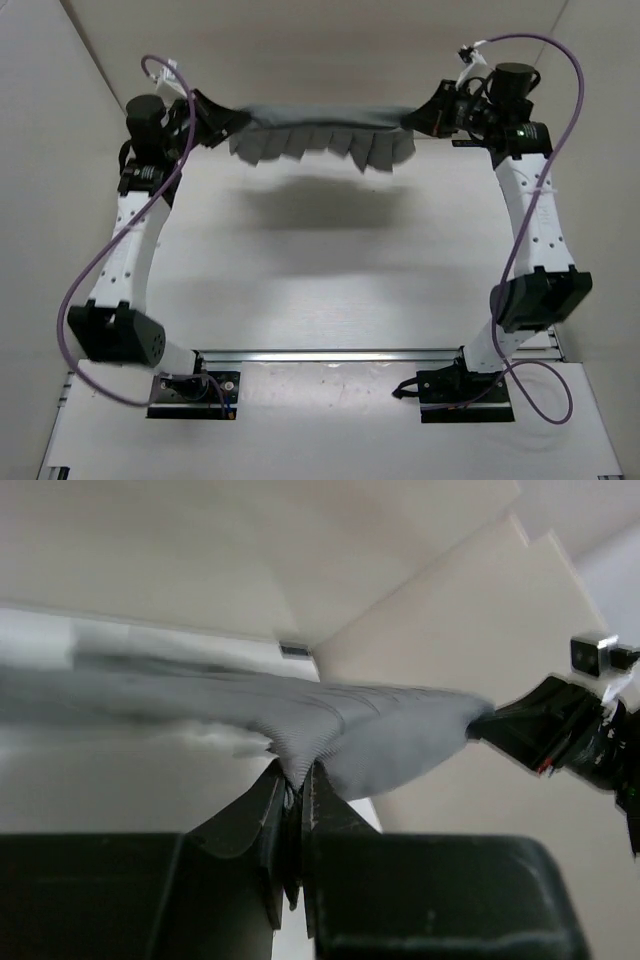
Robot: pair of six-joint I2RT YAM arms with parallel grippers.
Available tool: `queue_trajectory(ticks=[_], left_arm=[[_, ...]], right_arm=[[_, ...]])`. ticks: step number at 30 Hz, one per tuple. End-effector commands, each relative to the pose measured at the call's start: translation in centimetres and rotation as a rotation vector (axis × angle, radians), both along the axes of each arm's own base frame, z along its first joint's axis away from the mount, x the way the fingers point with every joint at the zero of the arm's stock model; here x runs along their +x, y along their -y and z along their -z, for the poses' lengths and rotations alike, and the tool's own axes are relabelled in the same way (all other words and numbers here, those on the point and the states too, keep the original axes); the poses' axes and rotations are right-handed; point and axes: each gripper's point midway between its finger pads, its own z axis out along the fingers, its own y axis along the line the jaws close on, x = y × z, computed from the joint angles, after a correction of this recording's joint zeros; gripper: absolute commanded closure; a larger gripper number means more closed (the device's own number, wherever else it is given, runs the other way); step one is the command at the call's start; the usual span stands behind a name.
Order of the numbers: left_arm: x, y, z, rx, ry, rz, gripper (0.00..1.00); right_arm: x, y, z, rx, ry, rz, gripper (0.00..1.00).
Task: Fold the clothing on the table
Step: Flatten the skirt out
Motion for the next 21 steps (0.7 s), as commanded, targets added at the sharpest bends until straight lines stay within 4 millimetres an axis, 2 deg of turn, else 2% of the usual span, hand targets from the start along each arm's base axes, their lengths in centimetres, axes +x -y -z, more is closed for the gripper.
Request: queue_trajectory(ticks=[1,2,3,4,5,7,8,10,11,12,13,15,17,18,20,21], left_arm=[[-3.5,-1.2,3.7,0.021,-0.047,-0.026,1.00],[-4.0,-0.5,4.2,0.012,-0.033,-0.007,1.00],[-5.1,0.1,7.5,0.000,-0.085,0.004,1.00],[-6.2,0.1,11.7,0.001,-0.162,0.004,1.00],[-6.7,0.6,13.2,-0.009,-0.177,0.014,1.00],[-9.4,0.9,20.8,-0.027,-0.296,0.014,1.00],[-10.5,1.4,22.8,-0.032,-0.342,0.023,1.00],[-13.8,0.9,29.8,-0.027,-0.466,-0.022,1.00],[-15.0,1.4,31.3,-0.021,-0.500,-0.011,1.00],[-16.9,1.5,33.8,-0.018,-0.556,-0.008,1.00],[-18.0,1.5,34.9,-0.010,-0.575,0.002,1.00],[-20.4,2.4,36.1,0.020,-0.621,0.050,1.00],[-22.6,2.3,36.7,0.059,-0.639,0.063,1.00],[-23.2,2.1,36.9,0.070,-0.634,0.063,1.00],[-24.8,1.3,36.9,0.058,-0.645,0.045,1.00],[-25.0,0.9,36.5,0.042,-0.614,0.029,1.00]], right_arm=[[-2.3,1.1,0.7,0.032,0.020,-0.030,1.00],[-2.7,0.7,3.9,0.040,-0.061,-0.054,1.00],[-2.7,1.0,6.5,0.048,-0.119,-0.050,1.00],[-2.8,0.6,7.3,0.061,-0.123,-0.067,1.00],[-3.3,0.7,10.5,0.072,-0.201,-0.070,1.00],[-4.3,0.3,16.6,0.116,-0.307,-0.058,1.00],[-5.1,-0.1,17.5,0.142,-0.324,-0.079,1.00],[-7.4,-0.6,23.1,0.197,-0.455,-0.076,1.00],[-8.2,-0.8,24.4,0.200,-0.488,-0.079,1.00],[-9.8,-1.0,27.1,0.190,-0.561,-0.056,1.00],[-11.6,-1.5,29.1,0.171,-0.622,-0.054,1.00],[-13.9,-1.7,31.1,0.099,-0.666,0.007,1.00],[-17.8,-2.0,33.2,0.044,-0.754,0.029,1.00],[-18.2,-1.8,32.6,0.043,-0.739,0.053,1.00],[-21.9,-1.4,34.5,0.051,-0.813,0.087,1.00],[-22.5,-1.4,33.9,0.067,-0.794,0.095,1.00]])
